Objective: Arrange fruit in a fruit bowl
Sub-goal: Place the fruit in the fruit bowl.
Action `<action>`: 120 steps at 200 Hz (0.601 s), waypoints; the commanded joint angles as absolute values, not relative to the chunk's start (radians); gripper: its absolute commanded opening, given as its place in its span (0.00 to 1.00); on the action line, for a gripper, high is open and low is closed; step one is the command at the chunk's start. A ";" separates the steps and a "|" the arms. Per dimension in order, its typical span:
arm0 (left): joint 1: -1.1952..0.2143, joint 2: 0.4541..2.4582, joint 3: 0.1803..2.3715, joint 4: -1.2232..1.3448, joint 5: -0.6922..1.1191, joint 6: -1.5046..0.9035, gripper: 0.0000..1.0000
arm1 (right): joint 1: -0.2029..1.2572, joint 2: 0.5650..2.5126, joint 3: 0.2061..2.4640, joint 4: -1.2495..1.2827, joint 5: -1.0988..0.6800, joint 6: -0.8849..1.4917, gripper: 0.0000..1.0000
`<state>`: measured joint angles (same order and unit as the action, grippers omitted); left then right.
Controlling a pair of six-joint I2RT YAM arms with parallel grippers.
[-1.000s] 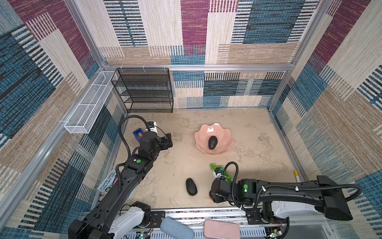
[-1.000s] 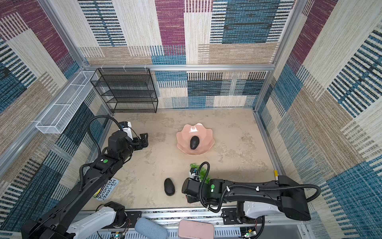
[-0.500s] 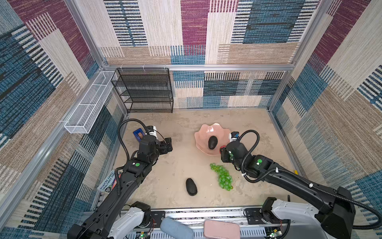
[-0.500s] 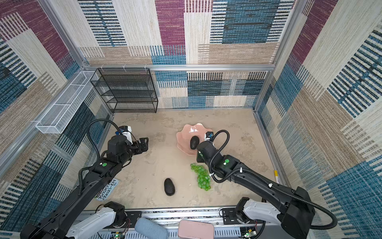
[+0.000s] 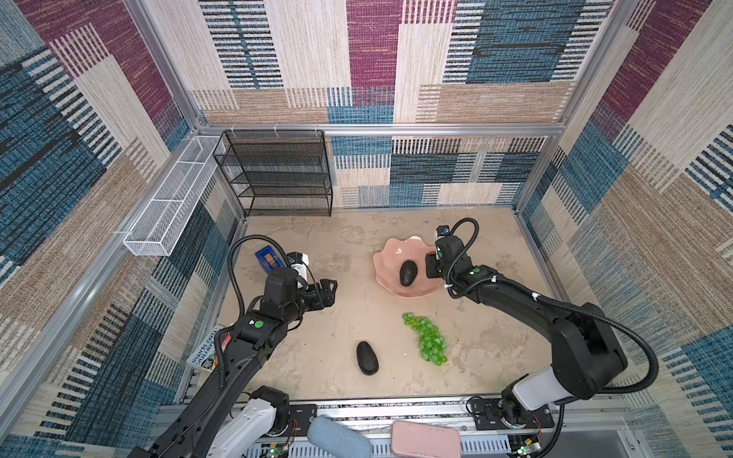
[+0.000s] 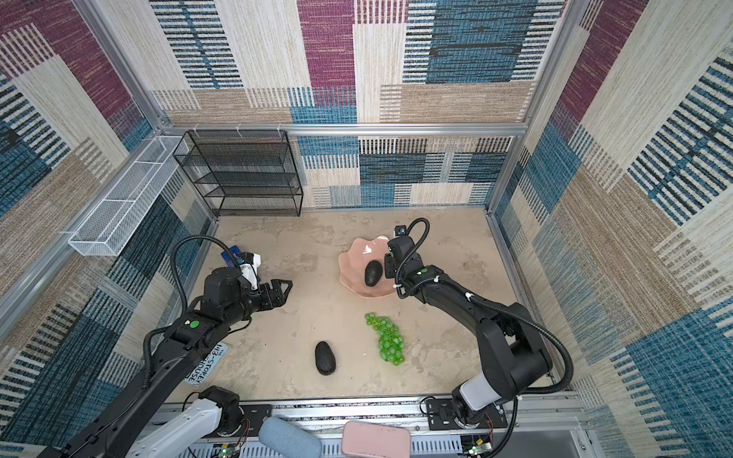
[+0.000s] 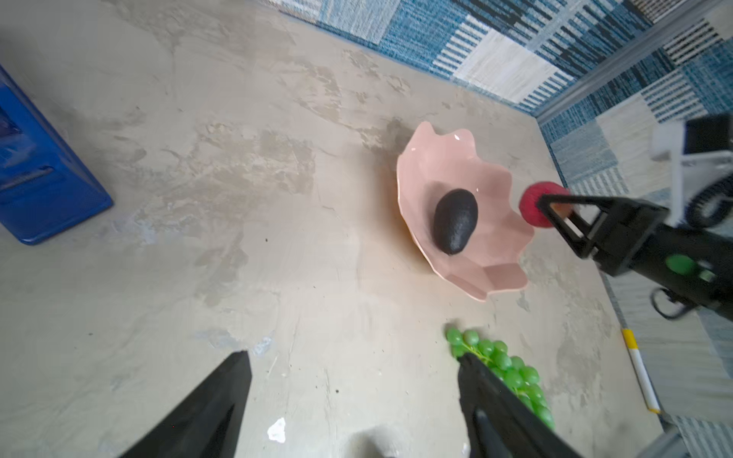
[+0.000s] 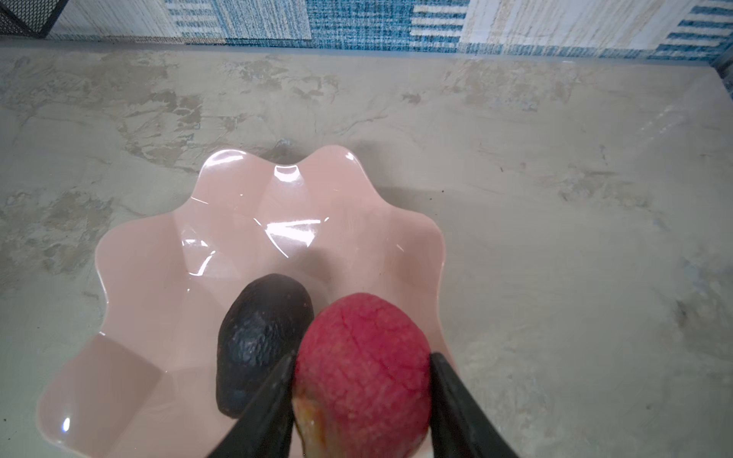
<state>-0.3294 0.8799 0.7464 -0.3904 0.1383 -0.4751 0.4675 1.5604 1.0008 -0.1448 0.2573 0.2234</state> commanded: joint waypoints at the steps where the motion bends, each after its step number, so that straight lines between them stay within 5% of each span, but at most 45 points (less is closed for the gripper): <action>1: -0.331 0.869 0.737 -0.449 0.202 -0.478 0.85 | 0.450 1.605 1.020 -0.055 0.200 0.196 0.48; 120: -0.411 0.849 0.641 -0.468 0.288 -0.570 0.83 | 0.410 1.733 0.990 0.016 0.098 0.228 0.54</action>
<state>-0.3798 0.8490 0.6510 -0.4755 0.2863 -0.5316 0.4126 1.7191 0.9936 -0.0360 0.1219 0.2150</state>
